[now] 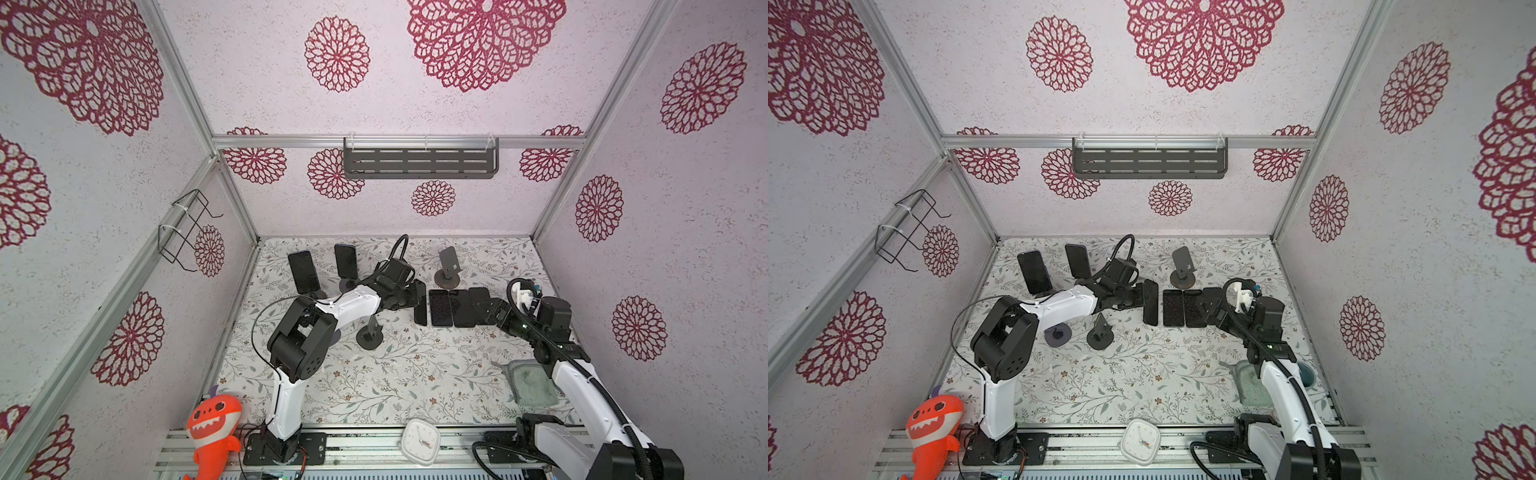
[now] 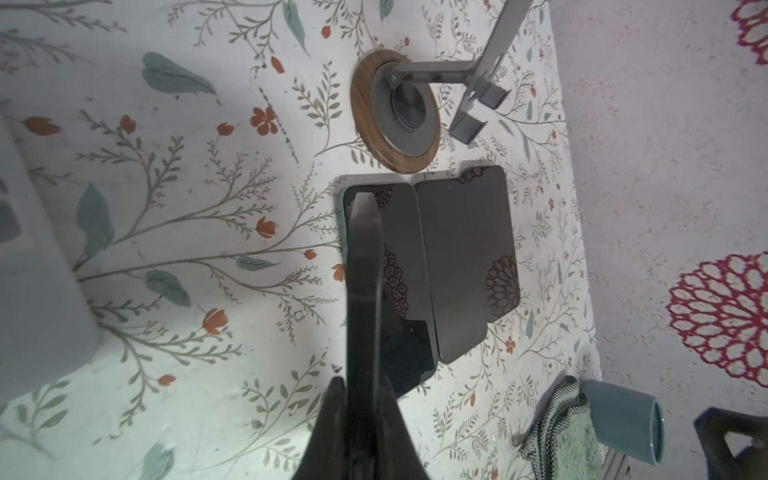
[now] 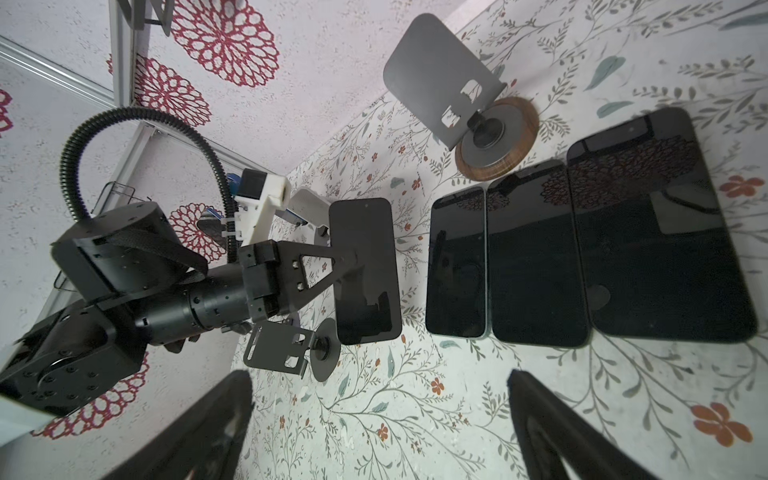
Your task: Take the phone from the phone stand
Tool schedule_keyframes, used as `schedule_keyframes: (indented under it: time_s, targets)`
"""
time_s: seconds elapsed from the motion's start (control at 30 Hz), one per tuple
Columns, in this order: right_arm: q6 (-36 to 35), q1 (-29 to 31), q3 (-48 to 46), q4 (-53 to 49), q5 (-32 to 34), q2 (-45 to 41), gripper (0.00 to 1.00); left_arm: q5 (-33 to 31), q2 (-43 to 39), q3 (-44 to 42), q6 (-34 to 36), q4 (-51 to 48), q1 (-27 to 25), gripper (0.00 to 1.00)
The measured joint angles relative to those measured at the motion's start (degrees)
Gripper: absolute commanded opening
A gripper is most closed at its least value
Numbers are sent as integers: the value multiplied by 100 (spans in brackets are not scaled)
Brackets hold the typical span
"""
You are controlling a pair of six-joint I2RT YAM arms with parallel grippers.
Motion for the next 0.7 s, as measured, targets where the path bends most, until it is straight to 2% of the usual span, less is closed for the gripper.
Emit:
schedule_keyframes:
  time_s: [0.7]
  targets:
    - [20,0,0,-9,-151,13,99,157,553,431,-267,-55,2,0]
